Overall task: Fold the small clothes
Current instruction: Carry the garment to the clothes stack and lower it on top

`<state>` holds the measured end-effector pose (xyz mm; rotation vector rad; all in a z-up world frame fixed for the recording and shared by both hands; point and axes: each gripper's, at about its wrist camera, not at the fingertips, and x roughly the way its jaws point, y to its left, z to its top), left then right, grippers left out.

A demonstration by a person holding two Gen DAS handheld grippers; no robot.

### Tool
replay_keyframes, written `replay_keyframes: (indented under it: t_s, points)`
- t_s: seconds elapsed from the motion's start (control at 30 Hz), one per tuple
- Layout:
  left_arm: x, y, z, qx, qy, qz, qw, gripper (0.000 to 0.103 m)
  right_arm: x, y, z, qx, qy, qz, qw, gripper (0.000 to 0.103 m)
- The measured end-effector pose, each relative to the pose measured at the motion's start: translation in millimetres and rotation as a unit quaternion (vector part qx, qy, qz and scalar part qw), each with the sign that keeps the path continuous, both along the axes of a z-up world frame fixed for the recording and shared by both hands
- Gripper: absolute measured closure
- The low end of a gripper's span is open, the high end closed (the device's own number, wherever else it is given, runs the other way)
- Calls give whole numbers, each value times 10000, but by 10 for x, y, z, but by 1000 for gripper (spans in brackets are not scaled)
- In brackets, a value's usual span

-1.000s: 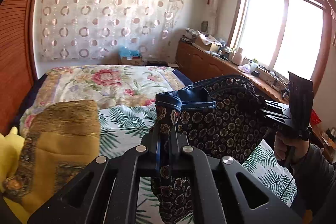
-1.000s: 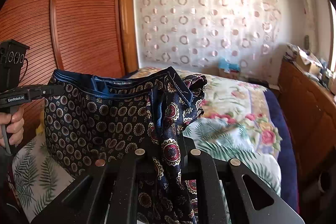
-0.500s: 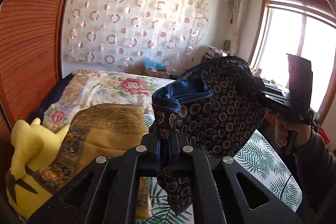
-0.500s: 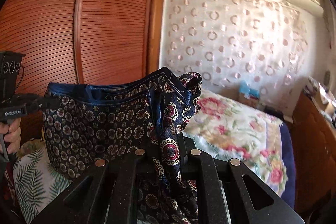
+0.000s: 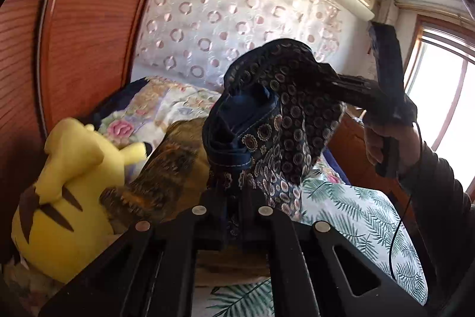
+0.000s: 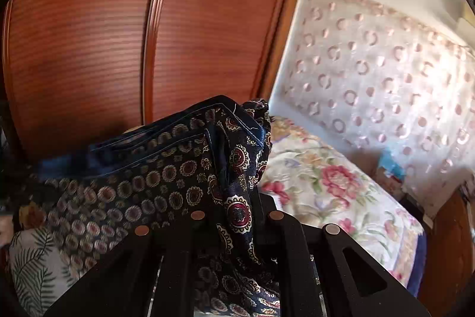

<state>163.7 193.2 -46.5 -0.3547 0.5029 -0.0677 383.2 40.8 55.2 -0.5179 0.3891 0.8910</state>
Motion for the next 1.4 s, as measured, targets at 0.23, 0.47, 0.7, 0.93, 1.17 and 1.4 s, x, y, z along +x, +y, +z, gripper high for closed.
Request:
replay_keyframes:
  t_s: [0.23, 0.47, 0.7, 0.93, 1.17, 1.4]
  points:
    - [6, 112, -301, -92, 403, 198, 9990, 97, 332, 355, -239, -318, 136, 27, 9994, 90]
    - [33, 154, -365, -191, 523, 395, 9977, 97, 554, 407, -136, -39, 188, -435, 9989, 67]
    - [64, 189, -380, -162, 569, 502, 9970, 97, 492, 98, -230, -43, 191, -349, 9992, 54]
    - [75, 194, -395, -67, 635, 563, 9964, 97, 612, 6, -602, -219, 799, -479, 9954, 54]
    - [85, 161, -398, 67, 686, 587, 9959, 97, 899, 97, -897, -365, 1163, -617, 9906, 54]
    - [77, 90, -349, 486, 782, 677, 9934, 87, 777, 106, -855, -193, 1077, -815, 9906, 54]
